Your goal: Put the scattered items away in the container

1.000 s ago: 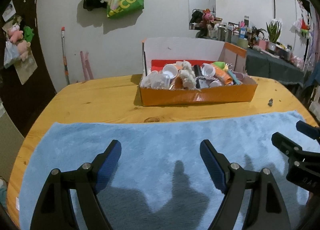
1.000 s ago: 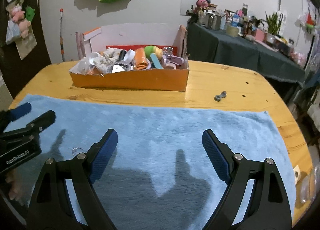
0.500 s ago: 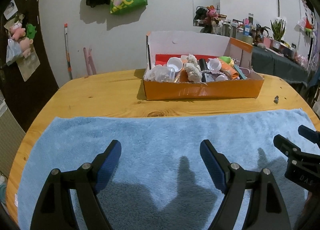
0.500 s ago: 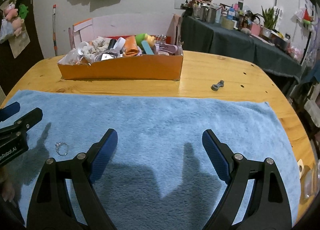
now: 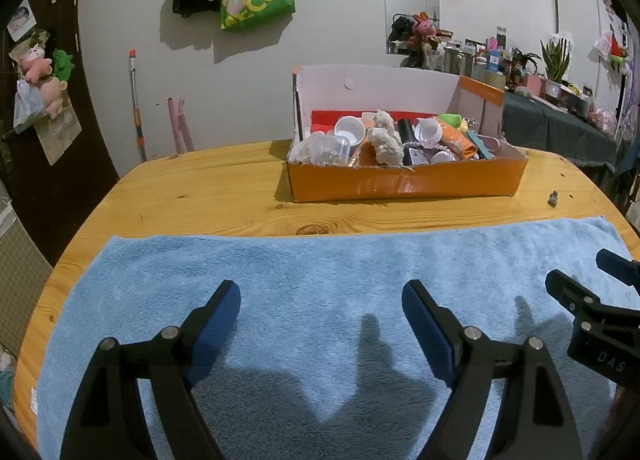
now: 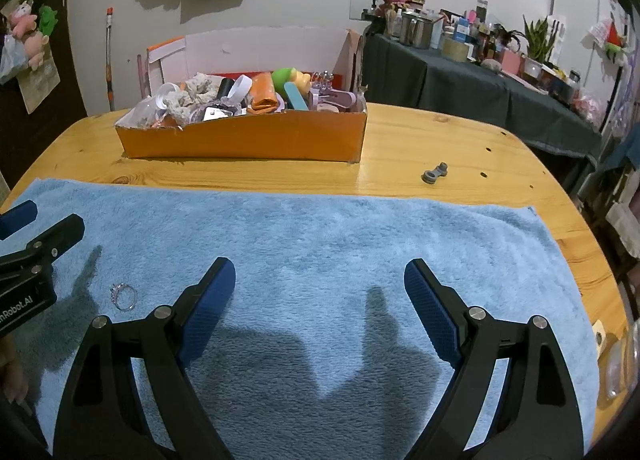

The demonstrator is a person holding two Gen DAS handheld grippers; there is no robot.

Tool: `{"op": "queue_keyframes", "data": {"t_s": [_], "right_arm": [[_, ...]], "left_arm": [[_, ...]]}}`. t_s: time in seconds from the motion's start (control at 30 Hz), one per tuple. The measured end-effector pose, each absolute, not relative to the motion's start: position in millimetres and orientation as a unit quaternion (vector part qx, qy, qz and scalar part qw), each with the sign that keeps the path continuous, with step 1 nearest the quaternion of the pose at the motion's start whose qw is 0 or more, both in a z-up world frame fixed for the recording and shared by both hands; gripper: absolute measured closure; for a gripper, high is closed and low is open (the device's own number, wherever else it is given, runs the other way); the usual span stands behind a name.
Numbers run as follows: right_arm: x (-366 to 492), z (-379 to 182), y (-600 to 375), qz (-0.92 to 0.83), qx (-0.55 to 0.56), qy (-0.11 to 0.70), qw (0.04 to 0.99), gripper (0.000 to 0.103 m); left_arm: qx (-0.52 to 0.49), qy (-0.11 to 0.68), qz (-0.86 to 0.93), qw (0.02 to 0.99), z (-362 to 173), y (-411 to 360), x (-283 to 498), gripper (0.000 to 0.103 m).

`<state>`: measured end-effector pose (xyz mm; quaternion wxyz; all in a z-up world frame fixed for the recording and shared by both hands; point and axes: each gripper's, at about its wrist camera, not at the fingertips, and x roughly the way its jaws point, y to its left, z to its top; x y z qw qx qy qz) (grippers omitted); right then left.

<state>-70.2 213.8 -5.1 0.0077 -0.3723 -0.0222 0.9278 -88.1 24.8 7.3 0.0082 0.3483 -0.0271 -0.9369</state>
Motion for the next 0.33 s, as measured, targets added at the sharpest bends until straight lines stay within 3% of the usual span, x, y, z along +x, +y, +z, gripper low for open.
{"op": "queue_keyframes", "data": {"t_s": [0.33], "right_arm": [[-71.5,-6.5,217.5,0.926,-0.378,-0.012,0.007,0.016]], "left_arm": [[0.346,-0.029,-0.938,0.009,9.3,24.1,-85.8,0.018]]}}
